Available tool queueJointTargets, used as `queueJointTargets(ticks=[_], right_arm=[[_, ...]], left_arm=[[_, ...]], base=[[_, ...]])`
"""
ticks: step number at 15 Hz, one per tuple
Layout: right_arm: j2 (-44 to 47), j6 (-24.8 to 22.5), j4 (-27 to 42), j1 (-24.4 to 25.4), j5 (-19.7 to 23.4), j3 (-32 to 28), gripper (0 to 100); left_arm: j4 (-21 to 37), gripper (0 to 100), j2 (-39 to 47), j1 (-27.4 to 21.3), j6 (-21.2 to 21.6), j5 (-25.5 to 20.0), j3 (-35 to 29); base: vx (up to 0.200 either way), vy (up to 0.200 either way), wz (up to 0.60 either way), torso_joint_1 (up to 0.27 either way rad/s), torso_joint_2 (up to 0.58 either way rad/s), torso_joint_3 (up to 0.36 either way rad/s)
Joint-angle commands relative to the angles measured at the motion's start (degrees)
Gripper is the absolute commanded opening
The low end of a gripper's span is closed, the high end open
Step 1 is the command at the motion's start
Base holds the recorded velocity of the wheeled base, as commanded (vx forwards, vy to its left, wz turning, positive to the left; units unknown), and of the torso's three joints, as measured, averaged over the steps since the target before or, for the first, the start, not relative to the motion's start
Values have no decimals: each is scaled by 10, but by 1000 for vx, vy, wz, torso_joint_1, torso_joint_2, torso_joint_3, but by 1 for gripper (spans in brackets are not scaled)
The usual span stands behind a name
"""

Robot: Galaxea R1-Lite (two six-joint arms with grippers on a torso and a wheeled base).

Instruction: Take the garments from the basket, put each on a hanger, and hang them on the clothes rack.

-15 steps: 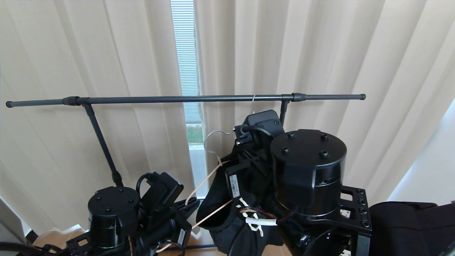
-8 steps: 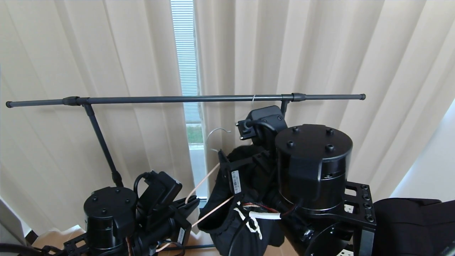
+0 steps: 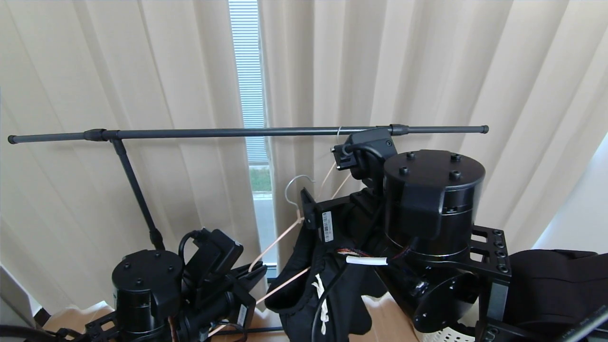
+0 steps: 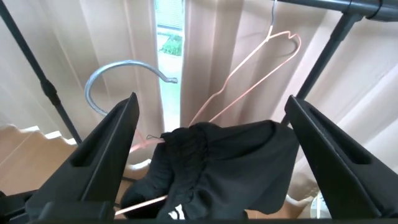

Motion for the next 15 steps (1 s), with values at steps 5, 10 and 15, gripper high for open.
queueJointTargets(ticks=[5, 10, 15], right_arm=[[-143, -140, 17, -94, 194, 127, 100], [-184, -172, 124, -229, 453, 125, 100], [-147, -346, 407, -339, 653, -61, 100]], left_arm=[[-64, 0, 23, 2, -2, -3, 22], [-108, 0, 30, 2, -1, -12, 34], [-120, 0, 27, 2, 2, -38, 50]], base=[[0, 0, 0, 0, 0, 0], [0, 0, 0, 0, 0, 0], [0, 0, 0, 0, 0, 0]])
